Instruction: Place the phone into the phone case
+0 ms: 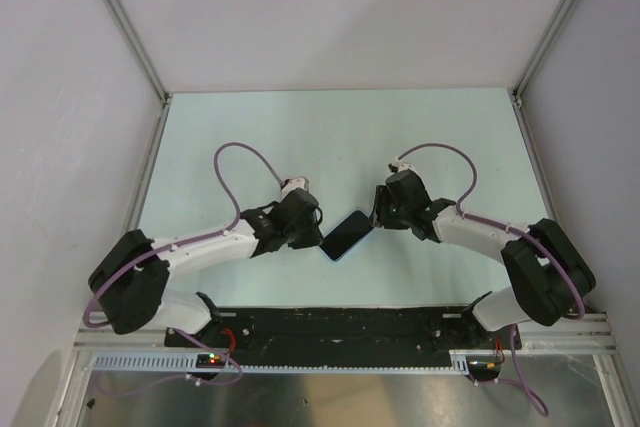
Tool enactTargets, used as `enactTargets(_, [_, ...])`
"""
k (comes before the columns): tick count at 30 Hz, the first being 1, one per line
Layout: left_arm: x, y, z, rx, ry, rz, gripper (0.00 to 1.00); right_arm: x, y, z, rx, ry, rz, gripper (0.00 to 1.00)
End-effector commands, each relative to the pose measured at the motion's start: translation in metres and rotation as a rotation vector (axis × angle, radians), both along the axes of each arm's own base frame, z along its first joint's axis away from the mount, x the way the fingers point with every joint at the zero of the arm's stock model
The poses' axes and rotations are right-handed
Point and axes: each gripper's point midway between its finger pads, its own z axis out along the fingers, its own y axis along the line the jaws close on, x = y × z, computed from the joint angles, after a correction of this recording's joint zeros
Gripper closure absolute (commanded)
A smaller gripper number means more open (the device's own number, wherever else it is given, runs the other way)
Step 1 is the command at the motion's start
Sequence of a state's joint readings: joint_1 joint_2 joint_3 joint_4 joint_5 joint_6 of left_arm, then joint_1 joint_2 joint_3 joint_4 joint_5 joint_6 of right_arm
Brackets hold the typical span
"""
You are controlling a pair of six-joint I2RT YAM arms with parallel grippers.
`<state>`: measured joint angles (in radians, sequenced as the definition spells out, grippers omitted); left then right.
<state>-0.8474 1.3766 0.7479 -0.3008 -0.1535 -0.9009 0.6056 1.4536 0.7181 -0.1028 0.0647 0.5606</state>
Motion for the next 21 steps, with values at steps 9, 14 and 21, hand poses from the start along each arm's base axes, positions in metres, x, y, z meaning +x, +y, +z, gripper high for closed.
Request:
enactTargets(9, [0.002, -0.004, -0.008, 0.062, -0.002, -0.059, 0.62, -0.008, 0.021, 0.001, 0.005, -0.017, 0.126, 0.58])
enactTargets(14, [0.005, -0.006, -0.015, 0.086, 0.01, -0.063, 0.61, -0.011, 0.02, -0.006, -0.026, 0.01, 0.132, 0.65])
enactTargets(21, [0.009, -0.009, -0.02, 0.103, 0.015, -0.07, 0.61, -0.011, 0.018, -0.01, -0.051, 0.025, 0.126, 0.72])
